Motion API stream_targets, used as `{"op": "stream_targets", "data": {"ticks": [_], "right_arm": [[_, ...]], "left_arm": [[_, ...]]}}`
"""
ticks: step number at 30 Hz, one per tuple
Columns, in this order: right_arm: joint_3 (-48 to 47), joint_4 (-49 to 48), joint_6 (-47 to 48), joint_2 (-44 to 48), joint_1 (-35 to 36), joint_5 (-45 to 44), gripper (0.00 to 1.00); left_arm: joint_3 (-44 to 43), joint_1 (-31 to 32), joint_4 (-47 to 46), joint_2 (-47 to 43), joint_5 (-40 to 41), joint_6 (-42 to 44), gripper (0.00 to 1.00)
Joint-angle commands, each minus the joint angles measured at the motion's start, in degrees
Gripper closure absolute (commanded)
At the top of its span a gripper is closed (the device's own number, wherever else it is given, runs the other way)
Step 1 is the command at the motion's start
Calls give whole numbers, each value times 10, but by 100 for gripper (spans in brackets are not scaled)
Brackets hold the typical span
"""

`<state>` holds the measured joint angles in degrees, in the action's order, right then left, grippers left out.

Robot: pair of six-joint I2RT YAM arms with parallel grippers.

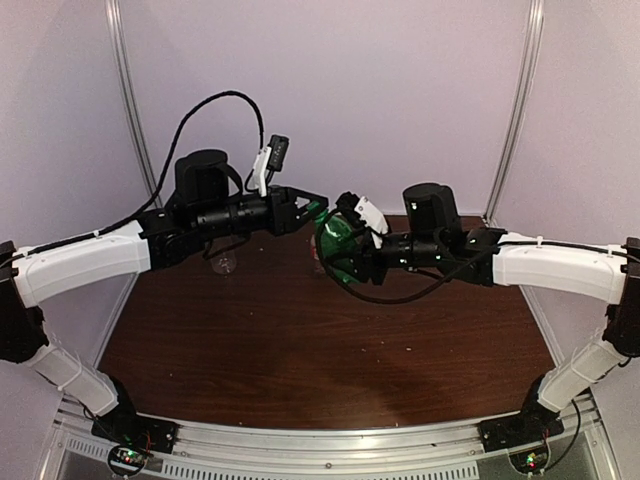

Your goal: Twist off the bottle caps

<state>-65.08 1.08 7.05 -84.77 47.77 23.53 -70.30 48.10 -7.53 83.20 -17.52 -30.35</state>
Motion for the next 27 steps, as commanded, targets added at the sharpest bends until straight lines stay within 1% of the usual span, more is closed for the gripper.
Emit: {"op": "stream_targets", "data": {"ticks": [1,6,12,16,21,24,27], "right_arm": [[3,-49,-11,5,-2,10,58],[8,-39,-7,10,-4,40,58],[12,-24,-3,17,-6,81,57],[7,-15,8,17,-6,147,57],[-2,4,12,11,-7,260,57],[-19,19,12,0,-7,324,56],[-31,24,8,-9,-7,369,56]], "left_arm": [[-9,4,8,-2,-14,1,58],[5,-14,-8,-15,-47,3,48],[33,-36,-47,-39,-127,27,35],[36,-47,-46,-53,-184,61,27],[44,-50,-58,-67,-247,105,23],[48,-50,-72,-70,-290,118,22],[47,-51,-85,-65,-335,122,23]]}}
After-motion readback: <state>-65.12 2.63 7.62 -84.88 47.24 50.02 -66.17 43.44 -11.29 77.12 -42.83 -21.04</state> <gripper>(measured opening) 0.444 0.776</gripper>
